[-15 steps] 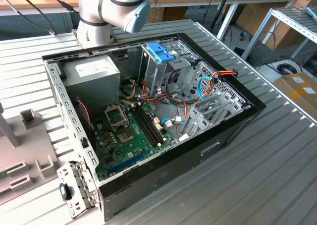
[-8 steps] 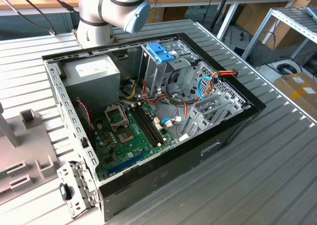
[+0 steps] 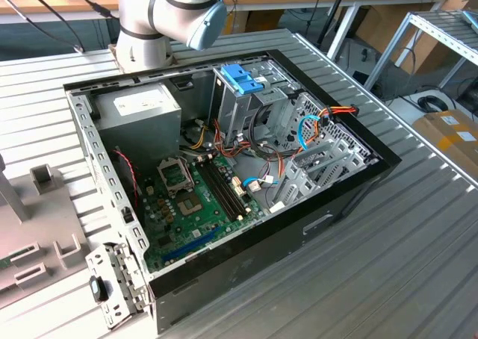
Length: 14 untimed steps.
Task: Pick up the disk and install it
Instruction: 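Pick up the disk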
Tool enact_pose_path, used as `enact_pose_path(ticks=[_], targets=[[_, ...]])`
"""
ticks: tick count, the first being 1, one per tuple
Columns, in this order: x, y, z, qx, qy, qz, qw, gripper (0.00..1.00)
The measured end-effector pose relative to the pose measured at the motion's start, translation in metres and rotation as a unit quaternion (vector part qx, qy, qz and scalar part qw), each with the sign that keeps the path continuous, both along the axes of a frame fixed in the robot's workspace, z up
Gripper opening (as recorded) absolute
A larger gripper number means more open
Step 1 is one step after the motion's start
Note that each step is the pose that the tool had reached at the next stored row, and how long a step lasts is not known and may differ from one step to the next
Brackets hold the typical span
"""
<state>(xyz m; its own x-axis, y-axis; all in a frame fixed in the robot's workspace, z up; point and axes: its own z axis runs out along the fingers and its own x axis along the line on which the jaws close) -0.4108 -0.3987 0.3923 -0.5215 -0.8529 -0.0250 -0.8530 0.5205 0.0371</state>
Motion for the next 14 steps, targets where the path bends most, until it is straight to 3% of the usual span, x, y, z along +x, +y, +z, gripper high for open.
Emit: enact_pose_path(ticks=[5, 14], targets=[[0.0000, 0.0000, 0.0000, 0.0000, 0.0000, 0.027, 0.9996, 0.24], [0.0000, 0.0000, 0.0000, 0.0000, 0.0000, 0.056, 0.9984, 0.24]])
